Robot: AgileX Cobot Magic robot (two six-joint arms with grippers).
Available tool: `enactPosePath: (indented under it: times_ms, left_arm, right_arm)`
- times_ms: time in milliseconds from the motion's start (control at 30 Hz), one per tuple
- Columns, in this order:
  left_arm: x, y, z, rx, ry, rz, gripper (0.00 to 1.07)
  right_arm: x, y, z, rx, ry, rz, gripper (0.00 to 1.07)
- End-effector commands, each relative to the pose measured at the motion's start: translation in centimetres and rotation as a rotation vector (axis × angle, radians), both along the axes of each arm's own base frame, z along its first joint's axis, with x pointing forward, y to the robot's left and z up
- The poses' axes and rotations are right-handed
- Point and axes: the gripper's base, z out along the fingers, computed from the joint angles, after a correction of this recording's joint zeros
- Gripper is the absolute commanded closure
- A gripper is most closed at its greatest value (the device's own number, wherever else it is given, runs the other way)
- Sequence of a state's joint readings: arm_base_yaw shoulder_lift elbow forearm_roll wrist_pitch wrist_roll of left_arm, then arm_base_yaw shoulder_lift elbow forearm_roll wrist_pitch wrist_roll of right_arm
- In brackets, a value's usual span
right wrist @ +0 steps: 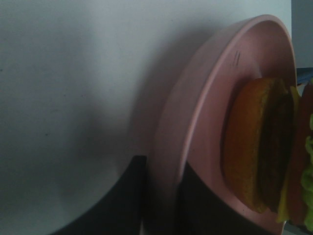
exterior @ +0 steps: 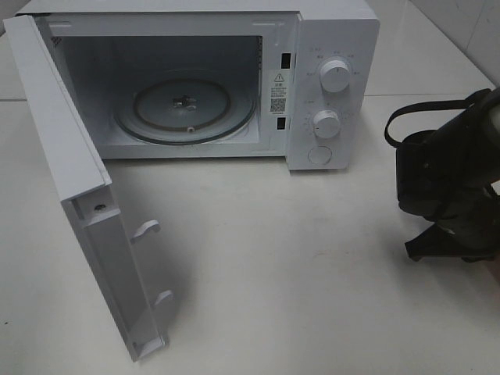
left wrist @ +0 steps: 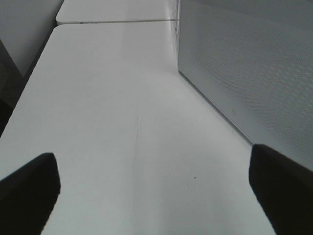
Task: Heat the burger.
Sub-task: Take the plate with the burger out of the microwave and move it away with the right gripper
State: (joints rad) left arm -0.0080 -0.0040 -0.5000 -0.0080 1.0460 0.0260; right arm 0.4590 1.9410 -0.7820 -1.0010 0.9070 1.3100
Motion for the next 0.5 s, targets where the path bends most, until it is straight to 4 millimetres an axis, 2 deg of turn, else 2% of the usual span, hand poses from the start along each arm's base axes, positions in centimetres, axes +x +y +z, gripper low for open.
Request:
enactPosePath:
  times_ms: [33, 67, 100, 133, 200, 233, 300, 500]
  left_arm:
    - [-0.27, -0.01, 0.01, -0.003, -0.028, -0.001, 0.05]
    - [-0.27, -0.01, 0.01, -0.003, -0.028, -0.001, 0.05]
    - [-0.27, -0.01, 0.01, -0.003, -0.028, -0.001, 0.05]
    - [-0.27, -0.01, 0.01, -0.003, -0.028, -0.001, 0.05]
    - [-0.27, -0.01, 0.01, -0.003, -0.028, -0.001, 0.05]
    - [-0.27, -0.01, 0.01, -0.003, -0.028, -0.001, 0.05]
    - [-0.27, -0.01, 0.01, -0.003, -0.028, -0.001, 0.05]
    - [-0.27, -0.01, 0.01, -0.003, -0.028, -0.001, 0.05]
  right_arm:
    - [0.37, -0.48, 0.53, -0.072, -0.015, 0.021, 0.87]
    - [0.37, -0.48, 0.53, -0.072, -0.015, 0.021, 0.87]
    - [0.43, -0.39, 0.44, -0.058, -0.015, 0.03, 0.8]
    - [0.43, -0.39, 0.44, -0.058, -0.015, 0.03, 0.8]
    - [0.33, -0.03, 0.3, -0.044, 0.007, 0.053, 0.68]
    - [0.33, -0.03, 0.3, -0.044, 0.007, 0.053, 0.68]
    - [0.15, 0.22, 0.21, -0.036, 0.041, 0.072, 0.59]
    - [-0.13, 0.44, 1.17, -0.006, 0.08, 0.103, 0.51]
